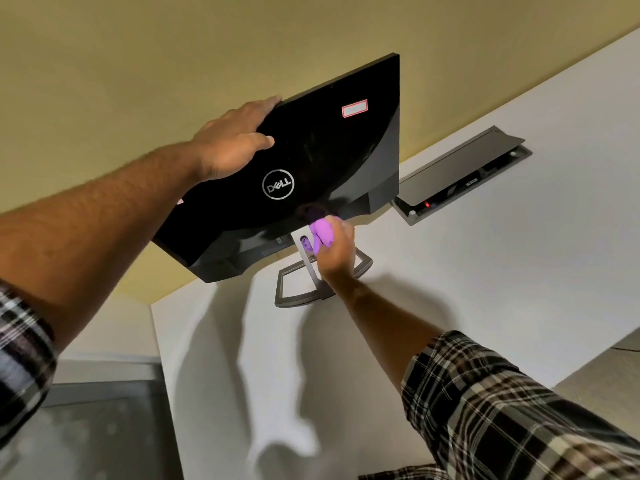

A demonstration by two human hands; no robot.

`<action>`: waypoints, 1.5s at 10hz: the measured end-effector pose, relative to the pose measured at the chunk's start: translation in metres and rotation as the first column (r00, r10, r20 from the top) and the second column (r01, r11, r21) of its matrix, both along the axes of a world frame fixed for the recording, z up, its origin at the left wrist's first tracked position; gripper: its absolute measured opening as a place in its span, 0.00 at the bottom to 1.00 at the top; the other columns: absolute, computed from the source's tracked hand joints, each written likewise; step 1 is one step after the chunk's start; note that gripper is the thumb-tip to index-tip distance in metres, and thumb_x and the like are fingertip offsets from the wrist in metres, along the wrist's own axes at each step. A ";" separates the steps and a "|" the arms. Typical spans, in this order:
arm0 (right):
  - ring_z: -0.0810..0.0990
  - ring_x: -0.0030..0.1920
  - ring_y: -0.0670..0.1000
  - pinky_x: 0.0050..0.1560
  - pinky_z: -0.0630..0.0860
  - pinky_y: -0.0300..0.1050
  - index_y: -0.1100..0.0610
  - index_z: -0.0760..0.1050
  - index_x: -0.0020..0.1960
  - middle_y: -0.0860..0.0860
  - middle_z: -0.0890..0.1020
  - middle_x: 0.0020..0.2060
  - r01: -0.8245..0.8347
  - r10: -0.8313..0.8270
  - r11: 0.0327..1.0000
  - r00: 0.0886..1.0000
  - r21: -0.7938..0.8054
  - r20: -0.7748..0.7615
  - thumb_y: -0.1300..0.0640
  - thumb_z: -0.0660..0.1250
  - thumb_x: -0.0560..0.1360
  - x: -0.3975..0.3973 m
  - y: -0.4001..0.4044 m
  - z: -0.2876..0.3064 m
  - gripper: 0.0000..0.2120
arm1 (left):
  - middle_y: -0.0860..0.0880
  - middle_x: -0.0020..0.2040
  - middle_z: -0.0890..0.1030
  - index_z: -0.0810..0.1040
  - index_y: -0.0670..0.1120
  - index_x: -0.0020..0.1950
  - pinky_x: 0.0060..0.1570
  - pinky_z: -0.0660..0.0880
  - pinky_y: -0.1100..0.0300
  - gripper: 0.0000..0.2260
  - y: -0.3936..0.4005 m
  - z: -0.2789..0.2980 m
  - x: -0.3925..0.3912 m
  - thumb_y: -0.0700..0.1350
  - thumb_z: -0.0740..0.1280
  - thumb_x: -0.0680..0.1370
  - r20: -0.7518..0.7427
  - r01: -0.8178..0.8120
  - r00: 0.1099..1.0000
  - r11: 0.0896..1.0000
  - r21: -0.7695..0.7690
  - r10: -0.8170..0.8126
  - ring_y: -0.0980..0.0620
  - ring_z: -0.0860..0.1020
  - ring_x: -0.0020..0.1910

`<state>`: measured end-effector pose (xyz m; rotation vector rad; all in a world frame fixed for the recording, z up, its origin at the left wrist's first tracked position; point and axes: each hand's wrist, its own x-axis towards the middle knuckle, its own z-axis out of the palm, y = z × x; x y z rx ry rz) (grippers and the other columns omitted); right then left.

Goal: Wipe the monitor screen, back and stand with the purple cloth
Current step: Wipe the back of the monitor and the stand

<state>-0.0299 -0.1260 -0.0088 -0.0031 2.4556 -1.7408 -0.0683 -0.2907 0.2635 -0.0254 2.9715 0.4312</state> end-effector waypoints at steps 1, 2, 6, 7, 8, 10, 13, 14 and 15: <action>0.80 0.58 0.51 0.62 0.80 0.44 0.54 0.81 0.60 0.54 0.80 0.60 -0.313 0.330 0.927 0.942 0.207 -0.055 0.57 0.71 0.80 -0.022 0.030 0.001 0.08 | 0.55 0.81 0.58 0.52 0.60 0.82 0.75 0.56 0.49 0.29 0.001 0.001 -0.001 0.49 0.60 0.83 0.002 -0.014 1.000 1.000 0.001 0.014 0.50 0.59 0.79; 0.82 0.42 0.54 0.52 0.85 0.54 0.58 0.79 0.35 0.54 0.81 0.39 -0.580 0.607 0.640 0.784 0.503 0.131 0.57 0.70 0.70 -0.037 0.064 0.001 0.07 | 0.56 0.81 0.58 0.51 0.60 0.82 0.74 0.55 0.48 0.29 0.003 0.003 0.000 0.49 0.60 0.83 -0.004 -0.016 1.000 1.000 0.001 0.016 0.50 0.58 0.79; 0.72 0.74 0.55 0.68 0.69 0.36 0.46 0.62 0.81 0.49 0.68 0.78 0.486 -0.496 0.856 0.868 -0.175 -0.016 0.45 0.61 0.77 -0.047 0.083 0.039 0.32 | 0.53 0.80 0.61 0.54 0.59 0.81 0.73 0.59 0.47 0.29 0.005 0.000 0.005 0.48 0.61 0.83 -0.046 0.010 0.999 1.000 -0.020 -0.011 0.48 0.62 0.77; 0.69 0.77 0.53 0.74 0.68 0.39 0.50 0.62 0.82 0.53 0.66 0.80 0.415 -0.422 0.897 0.906 -0.150 -0.017 0.45 0.59 0.76 -0.050 0.058 0.046 0.34 | 0.52 0.79 0.63 0.54 0.58 0.81 0.72 0.61 0.46 0.28 0.007 0.000 0.006 0.48 0.61 0.83 -0.046 0.024 0.999 0.999 -0.031 -0.025 0.47 0.64 0.76; 0.71 0.70 0.44 0.63 0.68 0.30 0.46 0.65 0.80 0.51 0.71 0.75 0.371 -0.372 0.916 0.928 -0.155 0.028 0.55 0.66 0.80 -0.026 0.041 0.030 0.29 | 0.50 0.79 0.64 0.54 0.57 0.81 0.72 0.62 0.46 0.29 0.006 -0.001 0.007 0.48 0.62 0.83 -0.055 0.036 0.998 0.998 -0.052 -0.039 0.45 0.65 0.76; 0.82 0.46 0.46 0.46 0.81 0.41 0.66 0.78 0.48 0.56 0.79 0.49 -0.193 0.173 0.979 0.958 -0.068 -0.229 0.65 0.63 0.79 0.013 0.037 0.004 0.06 | 0.50 0.79 0.64 0.54 0.56 0.81 0.71 0.61 0.46 0.28 0.008 0.001 0.009 0.48 0.61 0.83 -0.067 0.046 0.996 0.996 -0.074 -0.051 0.46 0.65 0.76; 0.76 0.60 0.48 0.61 0.73 0.37 0.37 0.68 0.69 0.46 0.74 0.63 0.396 -0.406 0.898 0.914 -0.192 -0.013 0.64 0.61 0.78 -0.041 0.059 0.031 0.28 | 0.51 0.80 0.62 0.54 0.56 0.82 0.72 0.60 0.47 0.28 0.008 0.001 0.011 0.48 0.61 0.83 -0.073 0.043 0.996 0.996 -0.082 -0.049 0.47 0.63 0.77; 0.68 0.58 0.47 0.60 0.69 0.36 0.28 0.60 0.67 0.42 0.63 0.62 0.325 -0.326 0.945 0.945 -0.022 -0.021 0.62 0.62 0.77 -0.028 0.037 0.035 0.32 | 0.51 0.80 0.61 0.53 0.57 0.82 0.73 0.60 0.46 0.29 0.006 0.001 0.011 0.49 0.61 0.83 -0.063 0.029 0.997 0.996 -0.079 -0.034 0.47 0.62 0.77; 0.71 0.54 0.42 0.59 0.73 0.40 0.26 0.65 0.63 0.41 0.67 0.58 0.153 -0.142 0.985 0.982 0.083 -0.124 0.55 0.66 0.77 -0.014 0.029 0.015 0.26 | 0.52 0.80 0.61 0.53 0.57 0.81 0.74 0.60 0.46 0.29 0.006 0.001 0.011 0.49 0.61 0.83 -0.065 0.029 0.997 0.996 -0.089 -0.035 0.48 0.62 0.78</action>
